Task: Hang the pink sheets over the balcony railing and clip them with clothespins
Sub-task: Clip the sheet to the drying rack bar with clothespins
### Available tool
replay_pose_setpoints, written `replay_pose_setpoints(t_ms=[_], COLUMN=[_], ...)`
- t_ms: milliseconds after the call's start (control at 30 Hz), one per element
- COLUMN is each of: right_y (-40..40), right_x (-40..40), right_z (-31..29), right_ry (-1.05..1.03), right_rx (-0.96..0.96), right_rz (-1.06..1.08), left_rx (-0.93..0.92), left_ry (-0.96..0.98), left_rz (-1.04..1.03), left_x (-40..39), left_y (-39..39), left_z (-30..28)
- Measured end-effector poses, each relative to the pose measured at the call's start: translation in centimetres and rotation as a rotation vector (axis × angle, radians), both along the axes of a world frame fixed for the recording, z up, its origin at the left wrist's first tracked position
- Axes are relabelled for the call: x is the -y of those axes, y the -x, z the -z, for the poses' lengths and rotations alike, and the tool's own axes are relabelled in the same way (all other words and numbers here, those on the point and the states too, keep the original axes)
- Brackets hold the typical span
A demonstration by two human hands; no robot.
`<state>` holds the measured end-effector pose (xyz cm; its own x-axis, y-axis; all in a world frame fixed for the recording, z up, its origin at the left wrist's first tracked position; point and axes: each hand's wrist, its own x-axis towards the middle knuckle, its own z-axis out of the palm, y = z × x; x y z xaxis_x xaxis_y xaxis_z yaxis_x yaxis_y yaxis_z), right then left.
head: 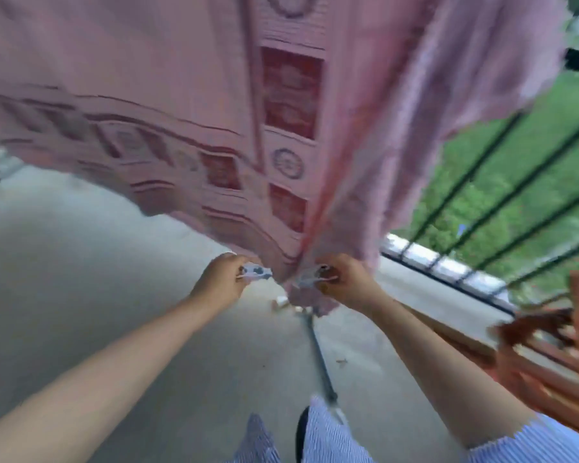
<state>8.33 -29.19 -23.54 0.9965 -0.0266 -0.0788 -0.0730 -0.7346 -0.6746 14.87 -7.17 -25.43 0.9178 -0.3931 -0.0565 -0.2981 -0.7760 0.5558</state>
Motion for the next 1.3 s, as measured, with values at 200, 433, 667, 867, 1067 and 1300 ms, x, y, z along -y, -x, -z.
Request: replay_pose_setpoints(t_ms=[200, 433, 667, 867, 1067, 1300], right_y=[-16.9, -37.2, -53.1, -67.5, -79.1, -95.4], right_x=[-16.8, -35.9, -56.0, -75.4, -91.9, -107.0], right_z=[0.7, 3.9, 0.6, -2.8, -7.6, -8.6], right_ry=[0.190, 0.256, 0.044, -0.112, -0.301, -0.383], right_rx=[0.161, 0.155, 0.111, 0.034, 0.064, 0.132], right_rz=[-0.356, -0.549, -0.627, -0.673, -0.528, -0.409], left_rx=[0.052, 0.064, 0.059, 0.147, 0.151, 0.090], left_ry=[-0.217, -0.213, -0.111, -0.065, 0.130, 0.426], left_rz=[-0.302, -0.547, -0.859, -0.925, -0.901, -0.922], left_x=[-16.1, -34.2, -53.8, -73.4, -90.3, -104.6], left_y=[-9.9, -25.5, -37.4, -49.0, -62.2, -80.1], left_z=[1.7, 1.5, -1.7, -6.0, -11.7, -12.4])
